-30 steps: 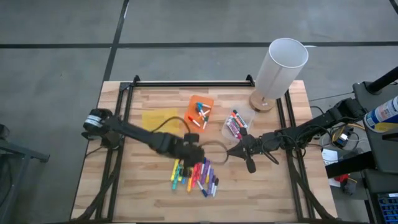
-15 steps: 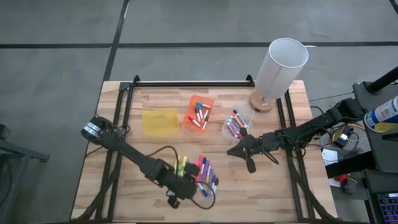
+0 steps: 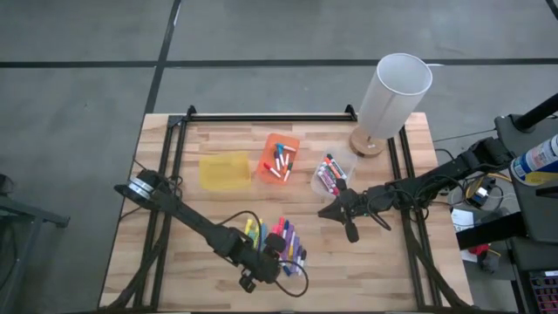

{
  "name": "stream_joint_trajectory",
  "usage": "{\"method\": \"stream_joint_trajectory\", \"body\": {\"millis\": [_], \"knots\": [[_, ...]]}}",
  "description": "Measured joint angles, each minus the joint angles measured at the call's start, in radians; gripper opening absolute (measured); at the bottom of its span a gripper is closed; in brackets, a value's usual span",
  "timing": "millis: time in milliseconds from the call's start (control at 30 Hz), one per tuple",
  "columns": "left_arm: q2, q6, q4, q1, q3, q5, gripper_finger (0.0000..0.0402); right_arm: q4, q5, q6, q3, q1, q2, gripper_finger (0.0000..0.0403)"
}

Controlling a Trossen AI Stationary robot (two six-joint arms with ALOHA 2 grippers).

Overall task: Pick & Place Markers
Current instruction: Put the bottom blue pen into the orange bin

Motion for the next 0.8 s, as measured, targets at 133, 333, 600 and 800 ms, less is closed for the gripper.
{"method": "stream_joint_trajectory", "body": {"millis": [133,333,600,800], "knots": [[0.038,0.010,0.002,0.009,0.012,0.003,0.0140,0.001,0.000,-0.004,0.000,0.000,0.000,0.0031],[0.105,0.038,-0.017,0.019,0.051,0.004,0.0140,0.001,0.000,-0.004,0.000,0.000,0.000,0.0031],[0.142,0.060,-0.017,0.031,0.074,0.010,0.0140,0.000,0.000,-0.004,0.000,0.000,0.000,0.0031],[0.159,0.064,-0.010,0.055,0.075,0.015,0.0140,0.000,0.000,-0.004,0.000,0.000,0.000,0.0031]]}}
